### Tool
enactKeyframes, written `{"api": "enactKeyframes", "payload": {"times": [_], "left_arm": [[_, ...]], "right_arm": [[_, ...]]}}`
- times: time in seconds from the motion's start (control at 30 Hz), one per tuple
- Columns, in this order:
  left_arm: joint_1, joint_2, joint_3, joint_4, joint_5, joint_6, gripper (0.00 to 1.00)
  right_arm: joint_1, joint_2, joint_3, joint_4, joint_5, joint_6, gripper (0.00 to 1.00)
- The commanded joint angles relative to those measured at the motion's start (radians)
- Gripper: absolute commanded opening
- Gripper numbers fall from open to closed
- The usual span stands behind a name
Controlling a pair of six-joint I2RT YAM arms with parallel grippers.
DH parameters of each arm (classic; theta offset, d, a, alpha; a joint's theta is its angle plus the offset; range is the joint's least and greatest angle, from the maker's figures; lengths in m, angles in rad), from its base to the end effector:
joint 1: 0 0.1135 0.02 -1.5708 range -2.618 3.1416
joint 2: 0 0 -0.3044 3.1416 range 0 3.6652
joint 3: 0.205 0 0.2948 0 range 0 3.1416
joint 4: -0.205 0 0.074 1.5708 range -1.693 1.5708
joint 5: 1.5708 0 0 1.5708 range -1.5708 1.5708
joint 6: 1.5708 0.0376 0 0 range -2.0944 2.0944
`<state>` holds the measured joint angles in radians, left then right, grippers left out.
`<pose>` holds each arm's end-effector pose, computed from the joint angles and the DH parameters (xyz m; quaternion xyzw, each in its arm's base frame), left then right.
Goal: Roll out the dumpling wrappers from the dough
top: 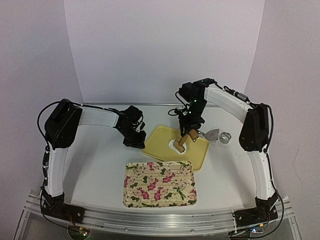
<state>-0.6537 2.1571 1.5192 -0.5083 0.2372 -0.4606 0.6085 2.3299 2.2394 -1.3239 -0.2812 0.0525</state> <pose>0.3928 -0.3120 0.1427 0.1184 0.9638 -0.2088 0.1164 0.4367 0.3170 0.2592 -0.2814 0.9462 0.1572 0.0278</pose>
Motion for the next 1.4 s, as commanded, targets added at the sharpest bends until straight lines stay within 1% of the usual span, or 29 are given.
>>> {"api": "enactKeyframes", "payload": {"times": [0.0,0.17,0.57,0.83,0.93,1.13,1.37], "left_arm": [[0.002,0.069,-0.002,0.042,-0.023,-0.020,0.00],[0.002,0.067,-0.005,0.043,-0.022,-0.021,0.00],[0.002,0.061,-0.012,0.047,-0.022,-0.026,0.00],[0.002,0.055,-0.022,0.048,-0.027,-0.026,0.00],[0.002,0.049,-0.025,0.049,-0.031,-0.025,0.00],[0.002,0.046,-0.027,0.048,-0.048,-0.013,0.00],[0.003,0.048,-0.019,0.041,-0.114,0.034,0.00]], "right_arm": [[0.060,0.252,-0.104,-0.206,-0.235,0.011,0.00],[0.060,0.262,-0.116,-0.206,-0.214,0.022,0.00],[0.060,0.292,-0.095,-0.202,-0.227,0.036,0.00],[0.060,0.287,-0.093,-0.201,-0.156,0.067,0.00],[0.061,0.257,-0.074,-0.187,-0.174,0.082,0.00],[0.060,0.164,0.045,-0.178,-0.219,0.140,0.00],[0.060,-0.042,0.111,-0.123,-0.305,0.265,0.00]]}}
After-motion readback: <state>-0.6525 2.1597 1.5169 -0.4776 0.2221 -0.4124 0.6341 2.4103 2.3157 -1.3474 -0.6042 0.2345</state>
